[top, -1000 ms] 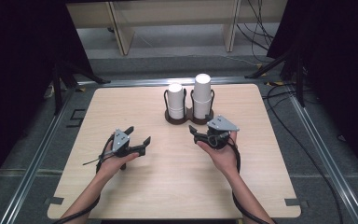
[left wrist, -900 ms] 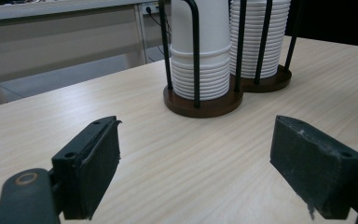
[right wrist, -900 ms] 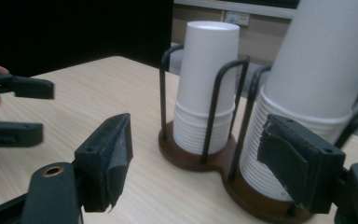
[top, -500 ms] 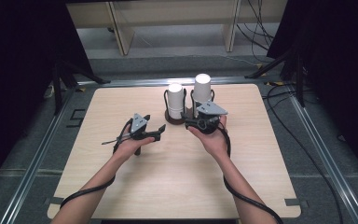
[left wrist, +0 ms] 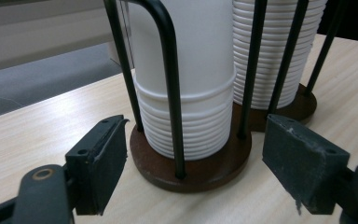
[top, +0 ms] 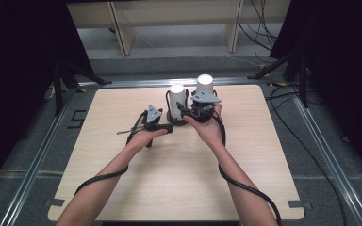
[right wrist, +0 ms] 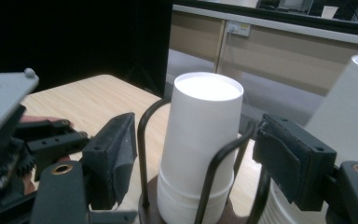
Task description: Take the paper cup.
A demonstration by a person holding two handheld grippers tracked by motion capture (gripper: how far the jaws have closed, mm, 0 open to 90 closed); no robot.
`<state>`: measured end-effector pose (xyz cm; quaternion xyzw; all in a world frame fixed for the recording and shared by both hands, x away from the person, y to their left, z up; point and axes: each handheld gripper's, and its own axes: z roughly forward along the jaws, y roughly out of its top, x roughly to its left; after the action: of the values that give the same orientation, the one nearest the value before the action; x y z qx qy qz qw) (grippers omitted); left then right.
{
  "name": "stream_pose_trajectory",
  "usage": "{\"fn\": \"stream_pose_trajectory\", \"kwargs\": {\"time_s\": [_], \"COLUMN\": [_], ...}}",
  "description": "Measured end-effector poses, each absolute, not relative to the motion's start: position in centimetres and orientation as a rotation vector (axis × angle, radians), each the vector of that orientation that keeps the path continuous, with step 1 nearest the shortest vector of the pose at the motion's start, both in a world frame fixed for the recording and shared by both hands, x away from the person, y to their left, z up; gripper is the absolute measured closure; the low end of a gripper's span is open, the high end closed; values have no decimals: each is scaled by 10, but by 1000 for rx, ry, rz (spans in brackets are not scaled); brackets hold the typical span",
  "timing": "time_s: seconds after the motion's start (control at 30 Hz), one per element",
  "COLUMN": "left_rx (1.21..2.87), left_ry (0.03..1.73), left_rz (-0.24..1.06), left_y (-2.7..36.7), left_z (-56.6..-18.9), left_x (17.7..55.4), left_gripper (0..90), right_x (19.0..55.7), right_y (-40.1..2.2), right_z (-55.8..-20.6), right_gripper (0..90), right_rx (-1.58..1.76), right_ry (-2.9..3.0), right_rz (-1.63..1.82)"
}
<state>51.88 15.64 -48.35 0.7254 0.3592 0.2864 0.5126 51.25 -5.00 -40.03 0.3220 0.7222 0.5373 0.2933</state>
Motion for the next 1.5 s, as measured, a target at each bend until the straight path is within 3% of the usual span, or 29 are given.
{"fn": "stream_pose_trajectory", "kwargs": {"time_s": [0.53, 1.5], "left_rx": [1750, 1738], "left_ry": [900, 926], "left_rz": [672, 661], "left_y": [146, 135], "left_z": [-488, -492], "left_x": [535, 550], "left_gripper": [224, 235], "right_x": [542, 562], "right_y": [-30, -18], "right_z": [-395, -398], "right_gripper": [318, 318], "right_rx": [868, 886], "right_ry": [1920, 1928], "right_rz": [1398, 1348]}}
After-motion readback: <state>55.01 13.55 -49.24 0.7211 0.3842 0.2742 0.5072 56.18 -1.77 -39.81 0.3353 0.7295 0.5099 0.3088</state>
